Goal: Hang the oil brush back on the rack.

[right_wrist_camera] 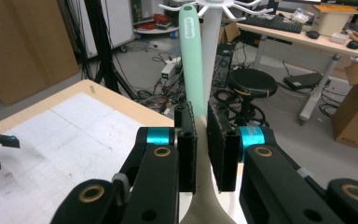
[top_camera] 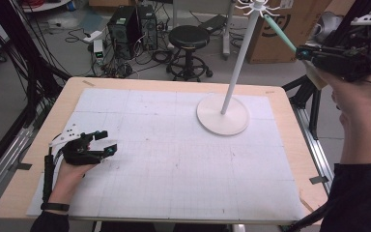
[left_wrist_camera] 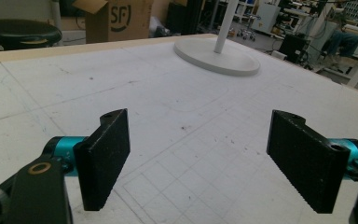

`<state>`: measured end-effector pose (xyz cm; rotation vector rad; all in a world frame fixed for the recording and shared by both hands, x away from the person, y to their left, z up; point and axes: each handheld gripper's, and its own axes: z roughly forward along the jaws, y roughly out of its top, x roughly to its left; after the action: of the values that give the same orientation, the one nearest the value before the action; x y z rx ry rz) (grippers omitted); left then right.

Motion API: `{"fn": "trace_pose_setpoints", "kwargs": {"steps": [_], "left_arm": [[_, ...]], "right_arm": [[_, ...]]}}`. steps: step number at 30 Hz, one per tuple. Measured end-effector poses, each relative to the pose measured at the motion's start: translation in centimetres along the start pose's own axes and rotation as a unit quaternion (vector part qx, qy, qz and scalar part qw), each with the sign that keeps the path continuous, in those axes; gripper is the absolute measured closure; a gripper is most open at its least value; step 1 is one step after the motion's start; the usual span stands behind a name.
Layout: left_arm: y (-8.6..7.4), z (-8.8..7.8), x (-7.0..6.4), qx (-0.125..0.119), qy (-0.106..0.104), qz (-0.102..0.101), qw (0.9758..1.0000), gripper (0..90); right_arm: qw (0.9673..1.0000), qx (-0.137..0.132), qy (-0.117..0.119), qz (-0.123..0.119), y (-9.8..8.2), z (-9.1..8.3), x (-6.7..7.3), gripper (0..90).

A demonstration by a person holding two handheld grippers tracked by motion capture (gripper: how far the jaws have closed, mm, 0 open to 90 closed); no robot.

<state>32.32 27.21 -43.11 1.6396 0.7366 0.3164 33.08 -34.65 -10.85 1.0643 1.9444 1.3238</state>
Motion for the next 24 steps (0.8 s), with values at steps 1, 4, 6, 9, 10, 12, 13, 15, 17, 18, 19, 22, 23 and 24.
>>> {"fn": "trace_pose_setpoints", "kwargs": {"steps": [1,4,6,9,10,12,13,15,17,18,19,22,23,24], "left_arm": [[0.0,0.0,0.0,0.0,0.0,0.0,1.0,22.0],[0.0,0.0,0.0,0.001,-0.001,-0.002,1.0,22.0],[0.0,0.0,0.0,0.001,-0.001,0.0,1.0,22.0],[0.0,0.0,0.0,0.001,-0.001,0.001,1.0,22.0],[0.0,-0.1,0.0,0.002,-0.001,0.0,1.0,22.0],[0.0,0.0,0.0,0.001,-0.001,0.0,1.0,22.0],[0.0,0.0,0.0,0.002,-0.002,-0.001,1.0,22.0],[0.0,0.0,0.0,0.002,-0.001,0.0,1.0,22.0],[0.0,0.0,0.0,0.001,-0.001,0.0,1.0,22.0],[0.0,-0.1,0.0,0.002,-0.001,0.0,1.0,22.0],[0.0,0.0,0.0,0.002,-0.001,0.0,1.0,22.0],[0.0,0.0,0.0,0.002,-0.002,-0.001,1.0,22.0],[0.0,0.0,-0.1,0.001,-0.002,-0.002,1.0,22.0],[0.0,0.0,-0.1,0.002,-0.002,-0.002,1.0,22.0]], "right_arm": [[1.0,0.0,0.0,0.0,0.0,0.1,0.0,82.7],[1.0,0.004,-0.004,-0.001,0.2,0.2,0.1,82.7],[1.0,0.004,-0.006,0.0,0.2,0.4,0.1,82.7],[0.9999,0.005,-0.009,-0.003,0.2,0.5,0.0,82.7],[0.9999,0.006,-0.01,-0.004,0.1,0.6,0.0,82.7],[0.9999,0.006,-0.012,-0.003,0.1,0.7,0.0,82.7],[0.9999,0.007,-0.012,-0.003,0.0,0.8,0.0,82.7],[0.9999,0.008,-0.014,-0.002,0.0,0.9,-0.1,82.7],[0.9998,0.008,-0.015,-0.002,-0.1,1.0,-0.2,82.7],[0.9998,0.009,-0.017,0.001,-0.2,1.0,-0.2,82.7],[0.9998,0.011,-0.017,0.003,-0.2,1.1,-0.3,82.7],[0.9998,0.011,-0.019,0.005,-0.4,1.3,-0.5,82.6],[0.9998,0.011,-0.019,0.004,-0.5,1.4,-0.5,82.7],[0.9997,0.012,-0.021,0.006,-0.5,1.4,-0.6,82.6]]}}
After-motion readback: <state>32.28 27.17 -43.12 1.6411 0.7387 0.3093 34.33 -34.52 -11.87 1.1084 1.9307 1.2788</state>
